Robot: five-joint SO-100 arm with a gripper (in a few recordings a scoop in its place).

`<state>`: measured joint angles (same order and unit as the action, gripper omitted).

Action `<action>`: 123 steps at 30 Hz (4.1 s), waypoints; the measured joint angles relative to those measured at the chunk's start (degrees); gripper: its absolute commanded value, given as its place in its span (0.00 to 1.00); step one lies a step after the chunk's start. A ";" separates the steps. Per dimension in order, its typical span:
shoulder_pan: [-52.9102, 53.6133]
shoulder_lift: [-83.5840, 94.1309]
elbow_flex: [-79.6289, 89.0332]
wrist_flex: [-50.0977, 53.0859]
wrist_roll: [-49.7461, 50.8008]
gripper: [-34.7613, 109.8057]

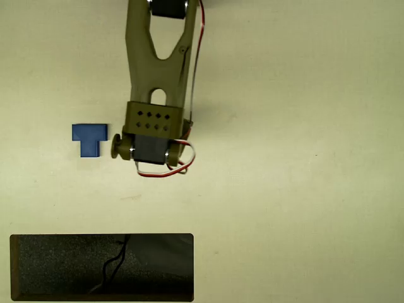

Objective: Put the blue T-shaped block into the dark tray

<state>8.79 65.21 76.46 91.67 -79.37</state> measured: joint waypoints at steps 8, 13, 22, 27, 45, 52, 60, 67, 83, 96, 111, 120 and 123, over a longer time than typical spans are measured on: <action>12.66 3.52 10.11 -10.37 -13.18 0.24; 21.45 1.85 10.99 -24.26 -24.43 0.24; 27.60 -5.98 0.62 -27.69 -32.08 0.24; 26.89 -9.40 -4.48 -27.60 -30.94 0.24; 6.77 -13.45 -10.11 -33.31 -17.67 0.24; 10.90 -9.23 -16.70 -25.22 -14.15 0.24; 2.64 7.65 -23.47 -17.93 -2.37 0.24; -4.13 10.37 2.81 -23.64 -6.42 0.24; -0.79 2.72 11.51 -38.58 -13.62 0.24; 2.20 -10.02 -2.99 -47.90 -14.15 0.24; 1.58 -18.28 -17.14 -58.10 -6.50 0.24; -5.19 -8.09 -29.36 -22.68 1.58 0.24; -8.26 -7.73 -22.59 -13.71 0.88 0.24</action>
<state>0.53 57.48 53.88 77.96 -78.49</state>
